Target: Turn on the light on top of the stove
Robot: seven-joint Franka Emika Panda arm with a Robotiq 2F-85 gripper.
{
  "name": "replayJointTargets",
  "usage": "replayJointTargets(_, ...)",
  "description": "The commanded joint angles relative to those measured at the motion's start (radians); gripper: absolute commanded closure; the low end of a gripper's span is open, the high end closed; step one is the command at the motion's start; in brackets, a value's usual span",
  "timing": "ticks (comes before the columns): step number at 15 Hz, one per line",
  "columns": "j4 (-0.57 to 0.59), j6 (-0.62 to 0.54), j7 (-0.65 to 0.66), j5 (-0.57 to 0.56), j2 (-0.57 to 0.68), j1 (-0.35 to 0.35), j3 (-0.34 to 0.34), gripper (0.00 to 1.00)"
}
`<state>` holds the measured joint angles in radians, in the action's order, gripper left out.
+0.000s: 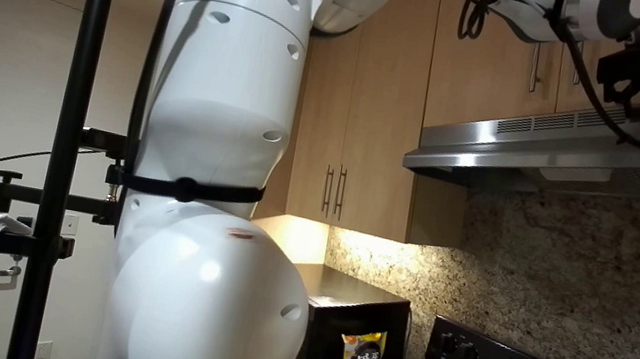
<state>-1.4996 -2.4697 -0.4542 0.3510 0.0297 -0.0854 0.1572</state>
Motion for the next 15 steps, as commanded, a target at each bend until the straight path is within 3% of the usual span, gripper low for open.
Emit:
replayJointTargets(1,-0.008,0.014,-0.026,0.013,0.0,-0.003,0.002,0.0)
replayJointTargets(15,-0.009,0.028,-0.024,0.028,0.026,-0.06,-0.015,0.0)
